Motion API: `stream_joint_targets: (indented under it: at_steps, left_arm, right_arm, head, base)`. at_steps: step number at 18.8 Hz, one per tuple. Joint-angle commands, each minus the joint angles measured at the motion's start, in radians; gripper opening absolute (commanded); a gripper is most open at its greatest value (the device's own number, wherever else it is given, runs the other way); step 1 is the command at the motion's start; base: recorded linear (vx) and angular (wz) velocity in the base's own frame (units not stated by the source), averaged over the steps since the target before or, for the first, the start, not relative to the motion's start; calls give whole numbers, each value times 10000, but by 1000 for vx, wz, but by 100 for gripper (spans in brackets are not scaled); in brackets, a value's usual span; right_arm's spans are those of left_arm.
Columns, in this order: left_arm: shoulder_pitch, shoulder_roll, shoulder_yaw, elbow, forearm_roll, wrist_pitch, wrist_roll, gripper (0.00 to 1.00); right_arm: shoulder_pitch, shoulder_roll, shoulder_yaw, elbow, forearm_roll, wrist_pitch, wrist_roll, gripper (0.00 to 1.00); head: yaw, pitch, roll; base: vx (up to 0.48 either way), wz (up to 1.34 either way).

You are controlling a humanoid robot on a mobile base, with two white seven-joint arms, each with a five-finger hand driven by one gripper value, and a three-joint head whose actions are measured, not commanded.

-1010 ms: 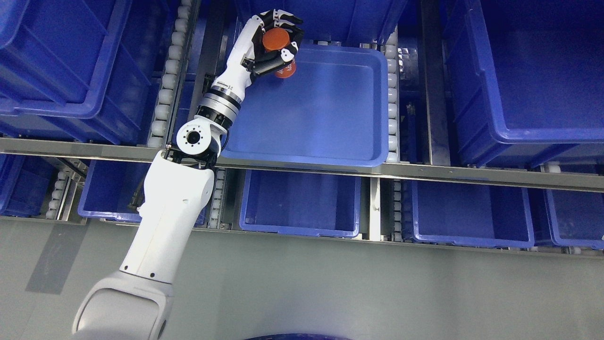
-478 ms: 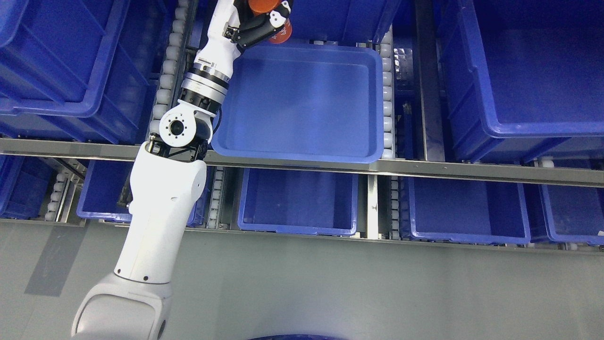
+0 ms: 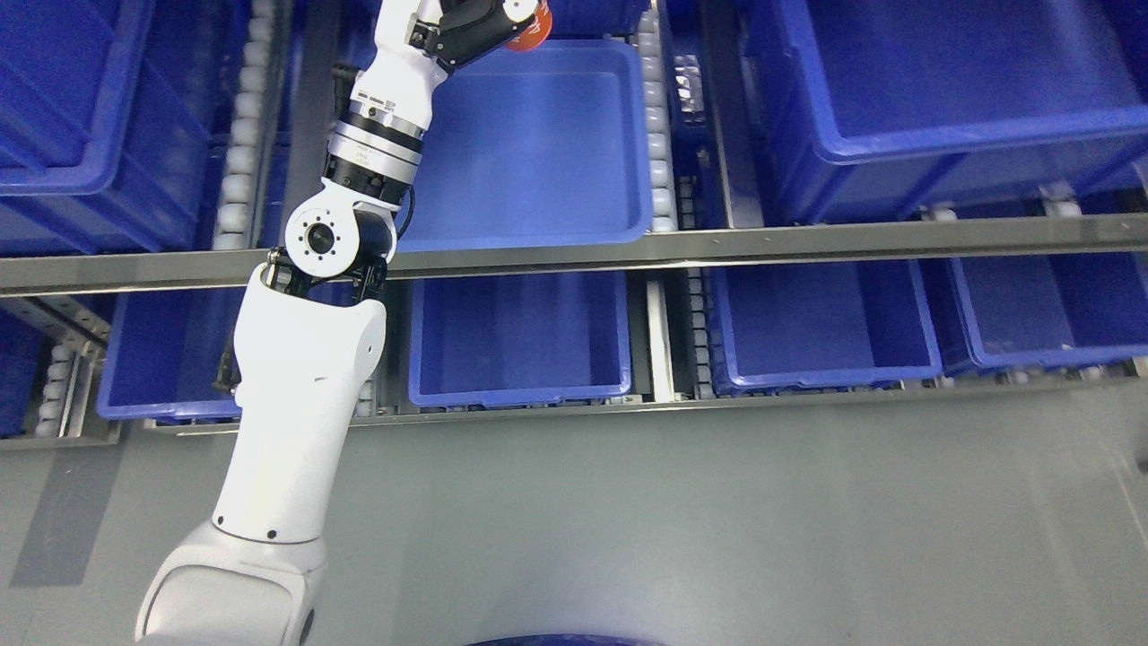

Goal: Grab orange capacitor from left shelf to right desk
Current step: 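Hold the capacitor in the left hand while turning toward the steel table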

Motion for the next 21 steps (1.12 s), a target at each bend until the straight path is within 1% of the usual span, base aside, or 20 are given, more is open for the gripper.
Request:
stream_joint_targets:
  at_steps: [1,6,12,17,21]
  left_arm:
    - [9,174,63,-993,5,-10,11,1]
    - [-22,174,79,-1055,5,-10,27,1]
    - [-129,174,79,-1085,5,-10,12,1]
    - [-221,174,-28,-1085,5,21,11,1]
    - [-283,174,-334,-1085,5,5,27,2]
  right_arm:
    - [18,-175,-107,-337,0,32,-3,100]
    - [18,-175,-107,-337,0,32,-3,100]
    - [18,-175,-107,-337,0,32,-3,100]
    - [18,-175,-107,-337,0,16,-3,100]
    - [18,-175,-107,-337,0,32,-3,100]
  head:
    - [0,0,0]
    - [0,0,0]
    - [0,0,0]
    - [0,2,0]
    - [0,4,0]
  base:
    - [-181,-728]
    - [-174,-928]
    - [-90,-1252]
    - [122,-1016]
    - [202,-668]
